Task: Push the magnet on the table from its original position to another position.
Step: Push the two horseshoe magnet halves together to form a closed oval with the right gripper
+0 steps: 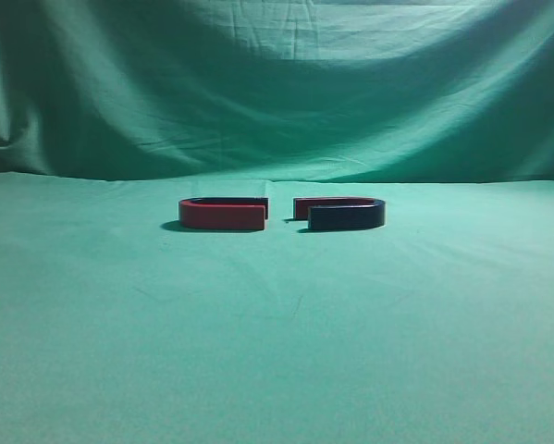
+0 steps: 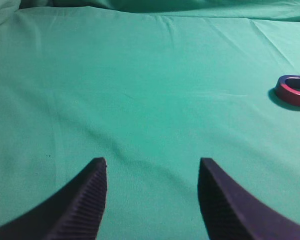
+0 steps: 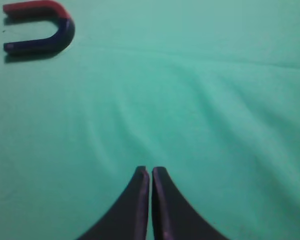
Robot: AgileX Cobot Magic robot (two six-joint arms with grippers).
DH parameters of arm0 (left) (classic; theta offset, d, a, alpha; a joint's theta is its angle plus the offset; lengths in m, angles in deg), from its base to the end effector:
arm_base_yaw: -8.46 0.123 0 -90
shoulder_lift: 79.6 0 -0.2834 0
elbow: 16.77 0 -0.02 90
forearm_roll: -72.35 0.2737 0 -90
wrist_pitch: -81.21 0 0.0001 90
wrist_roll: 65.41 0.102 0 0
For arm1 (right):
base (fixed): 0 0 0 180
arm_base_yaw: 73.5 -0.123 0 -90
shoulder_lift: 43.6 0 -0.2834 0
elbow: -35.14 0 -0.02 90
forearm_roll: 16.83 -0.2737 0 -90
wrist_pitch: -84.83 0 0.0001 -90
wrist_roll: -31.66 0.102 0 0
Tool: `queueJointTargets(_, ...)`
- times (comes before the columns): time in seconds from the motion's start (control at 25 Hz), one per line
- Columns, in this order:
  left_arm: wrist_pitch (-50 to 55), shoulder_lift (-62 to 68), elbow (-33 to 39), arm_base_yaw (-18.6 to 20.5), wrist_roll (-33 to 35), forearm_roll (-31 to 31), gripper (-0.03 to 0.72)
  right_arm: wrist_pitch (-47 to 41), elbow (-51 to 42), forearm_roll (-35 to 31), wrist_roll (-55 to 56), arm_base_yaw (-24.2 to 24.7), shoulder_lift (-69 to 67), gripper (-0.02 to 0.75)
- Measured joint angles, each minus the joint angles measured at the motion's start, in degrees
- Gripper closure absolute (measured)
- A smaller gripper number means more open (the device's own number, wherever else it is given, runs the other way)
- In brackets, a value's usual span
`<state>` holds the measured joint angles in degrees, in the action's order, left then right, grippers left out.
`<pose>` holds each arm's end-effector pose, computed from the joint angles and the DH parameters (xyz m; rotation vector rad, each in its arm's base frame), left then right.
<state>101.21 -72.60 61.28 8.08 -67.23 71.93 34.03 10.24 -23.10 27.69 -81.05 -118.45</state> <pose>0.0881 -0.0008 0.1745 -0.0276 1.8334 -0.0341 0.2459 0.0413 0.2815 -0.2023 2.6194 0.1569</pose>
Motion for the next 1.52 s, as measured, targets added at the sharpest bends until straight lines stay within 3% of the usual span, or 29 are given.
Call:
queueJointTargets(0.2, 0.0, 0.0, 0.0, 0.0, 0.0, 0.0, 0.316, 0.2, 5.2, -0.4, 0.8, -7.0, -11.7, 0.738)
queueJointTargets(0.44, 0.0, 0.0, 0.0, 0.0, 0.0, 0.0, 0.316, 0.4, 15.8, -0.4, 2.1, -10.0, -26.9, 0.738)
queueJointTargets(0.92, 0.0, 0.0, 0.0, 0.0, 0.0, 0.0, 0.316, -0.3, 33.9, -0.6, 5.0, -10.8, -48.5, 0.738)
queueJointTargets(1.52, 0.0, 0.0, 0.0, 0.0, 0.0, 0.0, 0.316, 3.2, 38.1, -2.7, 5.5, -10.9, -54.9, 0.738)
